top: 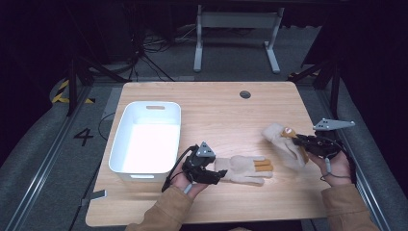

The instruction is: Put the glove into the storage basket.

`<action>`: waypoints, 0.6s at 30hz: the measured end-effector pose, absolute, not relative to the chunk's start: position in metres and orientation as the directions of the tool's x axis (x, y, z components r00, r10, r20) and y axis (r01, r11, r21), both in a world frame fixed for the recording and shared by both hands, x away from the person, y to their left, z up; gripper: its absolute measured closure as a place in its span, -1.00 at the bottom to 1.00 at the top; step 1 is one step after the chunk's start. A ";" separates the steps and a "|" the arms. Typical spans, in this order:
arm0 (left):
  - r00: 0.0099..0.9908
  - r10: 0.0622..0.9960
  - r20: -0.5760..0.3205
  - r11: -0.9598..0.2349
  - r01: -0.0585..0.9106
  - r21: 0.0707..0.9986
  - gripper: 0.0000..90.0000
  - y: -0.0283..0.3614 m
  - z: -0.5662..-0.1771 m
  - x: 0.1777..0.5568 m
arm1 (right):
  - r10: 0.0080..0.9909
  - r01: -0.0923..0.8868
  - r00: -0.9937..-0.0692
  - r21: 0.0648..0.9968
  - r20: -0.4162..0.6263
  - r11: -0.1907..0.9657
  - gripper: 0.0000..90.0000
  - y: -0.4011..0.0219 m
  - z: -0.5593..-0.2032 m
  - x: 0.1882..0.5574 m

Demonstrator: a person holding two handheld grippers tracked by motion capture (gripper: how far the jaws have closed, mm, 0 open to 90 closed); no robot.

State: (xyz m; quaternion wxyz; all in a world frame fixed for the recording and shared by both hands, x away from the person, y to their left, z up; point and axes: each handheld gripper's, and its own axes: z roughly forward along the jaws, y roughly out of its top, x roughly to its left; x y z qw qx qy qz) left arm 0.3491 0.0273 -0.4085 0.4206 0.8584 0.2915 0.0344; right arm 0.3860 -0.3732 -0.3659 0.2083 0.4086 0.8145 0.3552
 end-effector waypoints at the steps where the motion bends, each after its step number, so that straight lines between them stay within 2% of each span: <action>1: 0.830 0.525 -0.186 -0.483 0.471 0.738 -0.18 0.028 -0.407 0.348 | 0.807 0.511 -0.588 0.753 -0.045 0.414 0.77 -0.373 -0.365 0.386; 18: 0.841 0.500 -0.206 -0.520 0.482 0.706 -0.19 0.029 -0.400 0.341 | 0.709 0.442 -0.705 0.773 -0.014 0.455 0.76 -0.361 -0.363 0.385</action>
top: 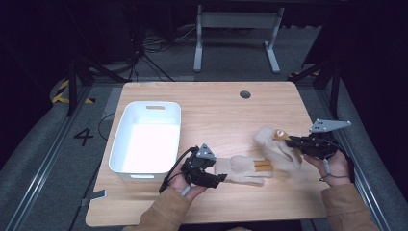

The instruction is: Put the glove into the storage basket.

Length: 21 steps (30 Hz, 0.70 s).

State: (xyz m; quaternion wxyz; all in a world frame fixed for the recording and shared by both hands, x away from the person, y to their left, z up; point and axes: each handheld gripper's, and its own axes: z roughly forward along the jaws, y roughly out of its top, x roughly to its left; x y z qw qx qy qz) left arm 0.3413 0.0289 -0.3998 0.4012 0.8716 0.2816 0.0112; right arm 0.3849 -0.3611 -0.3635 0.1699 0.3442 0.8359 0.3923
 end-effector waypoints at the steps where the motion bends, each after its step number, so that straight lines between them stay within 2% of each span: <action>1: 0.841 0.499 -0.209 -0.523 0.485 0.701 -0.20 0.029 -0.400 0.341 | 0.700 0.444 -0.714 0.768 -0.008 0.462 0.76 -0.359 -0.363 0.385; 8: 0.836 0.507 -0.210 -0.524 0.492 0.695 -0.20 0.033 -0.399 0.339 | 0.663 0.426 -0.748 0.763 -0.004 0.486 0.76 -0.351 -0.362 0.387; 21: 0.815 0.539 -0.216 -0.496 0.513 0.700 -0.26 0.046 -0.399 0.331 | 0.534 0.337 -0.845 0.762 -0.014 0.553 0.76 -0.321 -0.359 0.394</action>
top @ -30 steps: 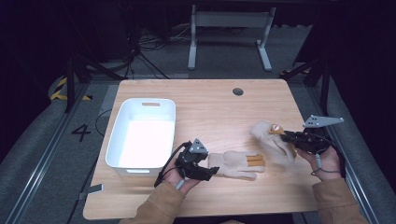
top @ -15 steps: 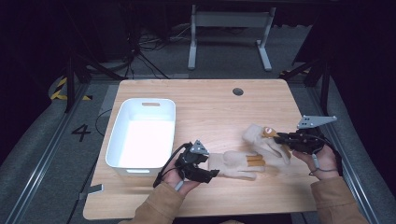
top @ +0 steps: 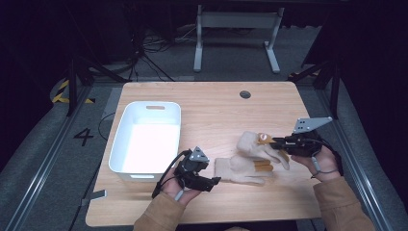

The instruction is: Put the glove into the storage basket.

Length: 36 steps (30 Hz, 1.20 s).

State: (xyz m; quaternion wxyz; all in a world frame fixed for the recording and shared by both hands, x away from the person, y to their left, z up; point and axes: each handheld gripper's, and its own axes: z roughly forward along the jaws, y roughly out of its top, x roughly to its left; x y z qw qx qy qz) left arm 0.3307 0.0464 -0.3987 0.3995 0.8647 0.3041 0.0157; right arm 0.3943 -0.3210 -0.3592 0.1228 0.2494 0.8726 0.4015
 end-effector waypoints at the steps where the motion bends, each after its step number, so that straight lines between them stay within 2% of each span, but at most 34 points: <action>1: 0.815 0.537 -0.216 -0.497 0.513 0.700 -0.27 0.048 -0.398 0.331 | 0.528 0.332 -0.849 0.762 -0.015 0.555 0.76 -0.320 -0.359 0.395; 19: 0.817 0.543 -0.193 -0.507 0.502 0.700 -0.29 0.044 -0.402 0.331 | 0.412 0.268 -0.911 0.749 -0.007 0.606 0.75 -0.290 -0.367 0.388; 22: 0.819 0.539 -0.196 -0.514 0.504 0.695 -0.29 0.043 -0.403 0.332 | 0.368 0.241 -0.930 0.757 0.001 0.607 0.75 -0.283 -0.368 0.384; 36: 0.815 0.548 -0.187 -0.521 0.508 0.686 -0.26 0.041 -0.405 0.334 | 0.308 0.211 -0.951 0.760 0.015 0.615 0.74 -0.270 -0.375 0.379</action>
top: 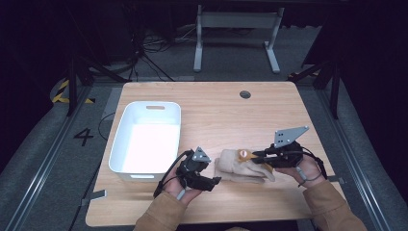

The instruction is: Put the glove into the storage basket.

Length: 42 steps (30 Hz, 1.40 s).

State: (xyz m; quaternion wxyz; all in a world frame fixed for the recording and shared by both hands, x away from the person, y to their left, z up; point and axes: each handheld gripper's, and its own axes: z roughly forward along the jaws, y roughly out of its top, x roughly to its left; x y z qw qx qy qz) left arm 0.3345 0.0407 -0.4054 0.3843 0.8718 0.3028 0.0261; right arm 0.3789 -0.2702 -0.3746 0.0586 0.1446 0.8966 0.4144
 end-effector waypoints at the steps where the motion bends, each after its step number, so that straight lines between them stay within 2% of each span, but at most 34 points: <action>1: 0.815 0.548 -0.187 -0.521 0.508 0.686 -0.26 0.041 -0.405 0.334 | 0.308 0.211 -0.951 0.760 0.015 0.615 0.74 -0.270 -0.375 0.379; 12: 0.797 0.576 -0.181 -0.516 0.526 0.676 -0.22 0.044 -0.407 0.337 | 0.263 0.195 -0.964 0.756 0.031 0.625 0.74 -0.263 -0.381 0.378; 25: 0.801 0.571 -0.177 -0.534 0.527 0.662 -0.13 0.040 -0.411 0.337 | 0.267 0.220 -0.962 0.718 0.048 0.661 0.73 -0.264 -0.393 0.386; 30: 0.806 0.572 -0.155 -0.566 0.524 0.637 0.18 0.034 -0.417 0.338 | 0.282 0.237 -0.958 0.694 0.050 0.680 0.73 -0.266 -0.399 0.390; 32: 0.806 0.566 -0.172 -0.571 0.534 0.624 0.24 0.031 -0.419 0.339 | 0.289 0.238 -0.957 0.679 0.041 0.695 0.72 -0.265 -0.401 0.392; 42: 0.798 0.573 -0.188 -0.570 0.553 0.608 0.33 0.029 -0.425 0.342 | 0.300 0.256 -0.953 0.633 0.040 0.730 0.71 -0.262 -0.414 0.396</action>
